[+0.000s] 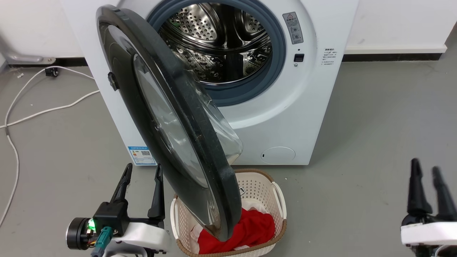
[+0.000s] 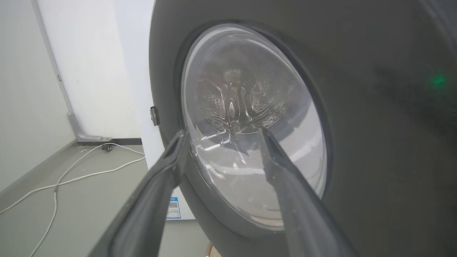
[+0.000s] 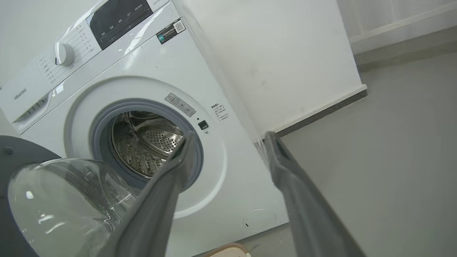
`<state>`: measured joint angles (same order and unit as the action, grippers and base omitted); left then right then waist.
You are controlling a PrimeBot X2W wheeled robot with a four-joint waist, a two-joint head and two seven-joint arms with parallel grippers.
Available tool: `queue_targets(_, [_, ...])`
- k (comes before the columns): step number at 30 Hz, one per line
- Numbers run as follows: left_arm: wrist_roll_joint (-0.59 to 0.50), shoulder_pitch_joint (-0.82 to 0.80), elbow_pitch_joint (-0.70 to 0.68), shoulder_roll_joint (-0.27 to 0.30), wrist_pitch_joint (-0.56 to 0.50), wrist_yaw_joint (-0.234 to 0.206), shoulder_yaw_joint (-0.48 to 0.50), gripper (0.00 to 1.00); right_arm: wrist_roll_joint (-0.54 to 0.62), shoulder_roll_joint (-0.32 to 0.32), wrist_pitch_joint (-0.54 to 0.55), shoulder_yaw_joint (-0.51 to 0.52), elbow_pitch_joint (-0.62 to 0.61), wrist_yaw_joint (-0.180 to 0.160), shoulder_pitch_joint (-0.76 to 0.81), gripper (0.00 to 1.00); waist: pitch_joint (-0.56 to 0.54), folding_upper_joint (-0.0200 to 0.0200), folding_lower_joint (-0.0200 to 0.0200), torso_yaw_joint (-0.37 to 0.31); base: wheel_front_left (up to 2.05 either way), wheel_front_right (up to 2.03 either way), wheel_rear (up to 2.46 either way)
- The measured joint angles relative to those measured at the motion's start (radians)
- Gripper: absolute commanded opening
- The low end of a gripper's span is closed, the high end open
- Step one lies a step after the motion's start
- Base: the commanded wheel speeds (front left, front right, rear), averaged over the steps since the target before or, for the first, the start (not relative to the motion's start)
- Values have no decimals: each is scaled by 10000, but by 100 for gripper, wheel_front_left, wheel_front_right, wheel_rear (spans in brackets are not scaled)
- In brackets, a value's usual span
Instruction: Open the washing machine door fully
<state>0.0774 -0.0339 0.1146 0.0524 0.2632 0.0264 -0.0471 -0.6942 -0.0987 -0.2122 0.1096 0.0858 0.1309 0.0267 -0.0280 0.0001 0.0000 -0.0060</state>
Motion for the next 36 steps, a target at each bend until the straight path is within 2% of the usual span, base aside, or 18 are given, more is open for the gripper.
queue_targets(6, [-38,6,-19,0,0,4,63,100,4008,330,-132,637,-1193,0,-66,100,5,0,0,24,0,0,0])
queue_targets(11, [-117,-15,-69,-2,0,63,132,100,6796,420,230,171,-2596,0,115,100,24,0,0,44,0,0,0])
queue_targets(14, [-130,-24,-100,4,0,86,174,100,7030,464,483,-142,-2884,2,530,100,38,0,0,41,0,0,0])
queue_targets(20, [-205,-66,-132,8,0,96,219,100,6291,466,527,-267,-2362,2,1154,100,69,0,0,36,0,0,0])
queue_targets(36, [-305,-81,-115,10,0,173,224,100,5979,470,174,-343,-1684,2,984,100,104,0,0,-7,0,0,0])
